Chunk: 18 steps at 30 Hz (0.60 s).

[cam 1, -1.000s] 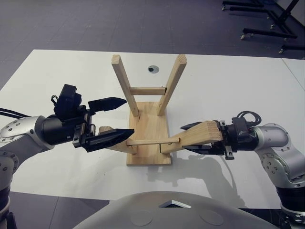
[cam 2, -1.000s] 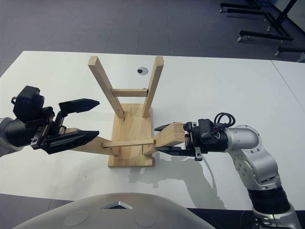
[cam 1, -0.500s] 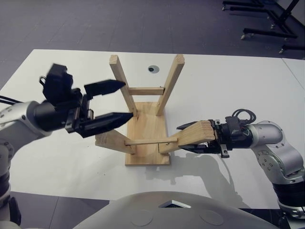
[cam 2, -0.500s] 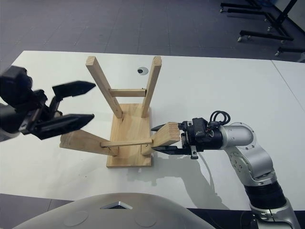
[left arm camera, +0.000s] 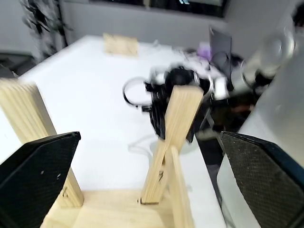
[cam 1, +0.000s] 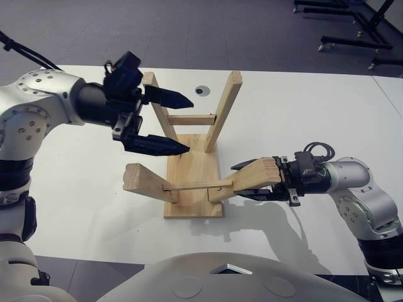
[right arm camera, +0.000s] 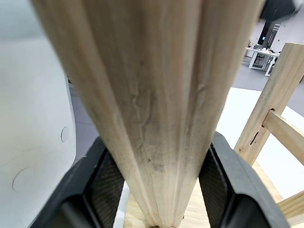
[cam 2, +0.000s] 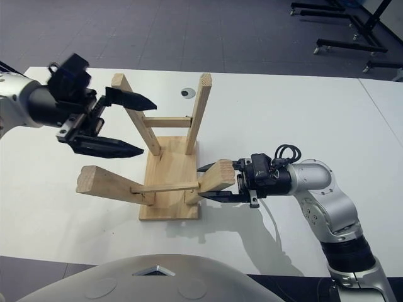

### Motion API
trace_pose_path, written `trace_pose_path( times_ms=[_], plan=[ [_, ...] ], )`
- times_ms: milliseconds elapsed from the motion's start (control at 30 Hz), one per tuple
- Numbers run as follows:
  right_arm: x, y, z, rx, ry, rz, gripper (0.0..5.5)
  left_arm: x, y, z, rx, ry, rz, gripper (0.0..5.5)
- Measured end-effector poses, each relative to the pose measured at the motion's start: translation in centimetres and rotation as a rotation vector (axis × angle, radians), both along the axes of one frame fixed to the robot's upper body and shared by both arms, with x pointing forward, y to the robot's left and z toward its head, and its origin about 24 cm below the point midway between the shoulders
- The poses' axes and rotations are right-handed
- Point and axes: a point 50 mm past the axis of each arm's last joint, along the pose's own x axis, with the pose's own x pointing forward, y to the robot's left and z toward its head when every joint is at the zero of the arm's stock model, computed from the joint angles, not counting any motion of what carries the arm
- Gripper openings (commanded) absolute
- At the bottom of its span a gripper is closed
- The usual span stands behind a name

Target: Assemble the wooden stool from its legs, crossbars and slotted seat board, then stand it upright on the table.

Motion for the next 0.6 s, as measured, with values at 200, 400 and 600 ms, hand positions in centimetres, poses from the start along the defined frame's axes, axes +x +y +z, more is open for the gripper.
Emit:
trace_pose_path(
  times_ms=[200,400,600],
  plan=[
    [0.1,0.2,0.1,-0.002,0.000,0.010,2.06,0.8,-2.0,-1.5,0.078,-0.106,-0.096,5.40],
    [0.1,0.2,0.1,0.000,0.000,0.014,2.06,0.8,-3.0,-2.6,0.126,-0.120,-0.152,5.40],
    [0.1,0.3,0.1,0.000,0.001,0.018,2.06,0.7,-3.5,-3.1,0.135,-0.115,-0.172,5.40]
  ],
)
